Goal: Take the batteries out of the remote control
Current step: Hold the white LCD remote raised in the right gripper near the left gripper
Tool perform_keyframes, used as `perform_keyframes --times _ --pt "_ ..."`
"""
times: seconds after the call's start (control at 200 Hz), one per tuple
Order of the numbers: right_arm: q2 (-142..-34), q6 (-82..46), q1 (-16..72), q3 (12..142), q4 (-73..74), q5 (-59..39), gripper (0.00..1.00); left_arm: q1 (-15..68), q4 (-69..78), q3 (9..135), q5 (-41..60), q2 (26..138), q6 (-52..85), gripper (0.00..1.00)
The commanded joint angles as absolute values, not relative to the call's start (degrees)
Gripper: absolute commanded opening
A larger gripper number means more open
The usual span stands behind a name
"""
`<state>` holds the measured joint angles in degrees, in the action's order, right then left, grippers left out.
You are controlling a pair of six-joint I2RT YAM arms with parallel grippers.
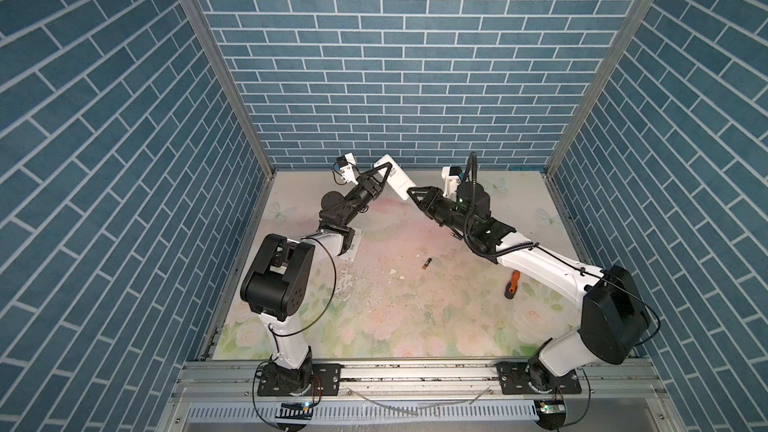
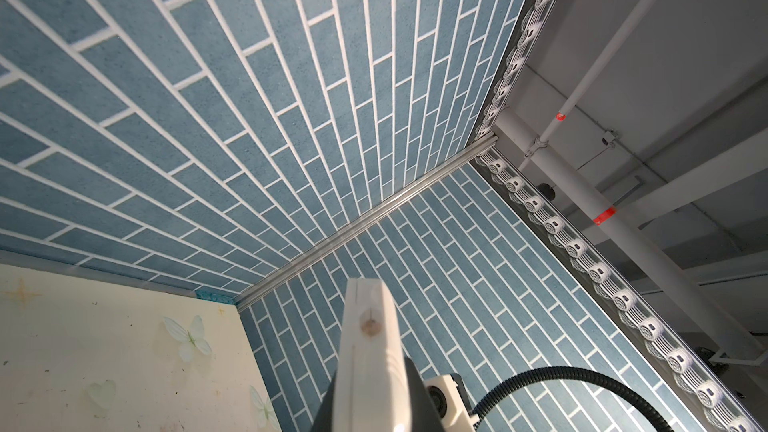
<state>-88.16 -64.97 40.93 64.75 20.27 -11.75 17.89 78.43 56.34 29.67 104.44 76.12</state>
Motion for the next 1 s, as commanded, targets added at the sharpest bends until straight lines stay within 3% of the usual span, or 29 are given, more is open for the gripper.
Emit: perform_keyframes --times 0.0,0.56,0.99 --pt "-86.6 -66.5 41.3 64.4 25.6 -13.8 0.32 17.7 80.0 56.7 30.2 105.7 75.2 0.0" --pt "-89.3 -67.4 41.7 66.1 30.5 -16.3 0.32 18.2 80.5 55.2 29.2 105.0 75.7 0.0" --pt "-89.8 -67.4 41.8 66.4 34.0 -17.1 0.26 19.0 80.5 55.3 28.7 105.3 76.0 0.0"
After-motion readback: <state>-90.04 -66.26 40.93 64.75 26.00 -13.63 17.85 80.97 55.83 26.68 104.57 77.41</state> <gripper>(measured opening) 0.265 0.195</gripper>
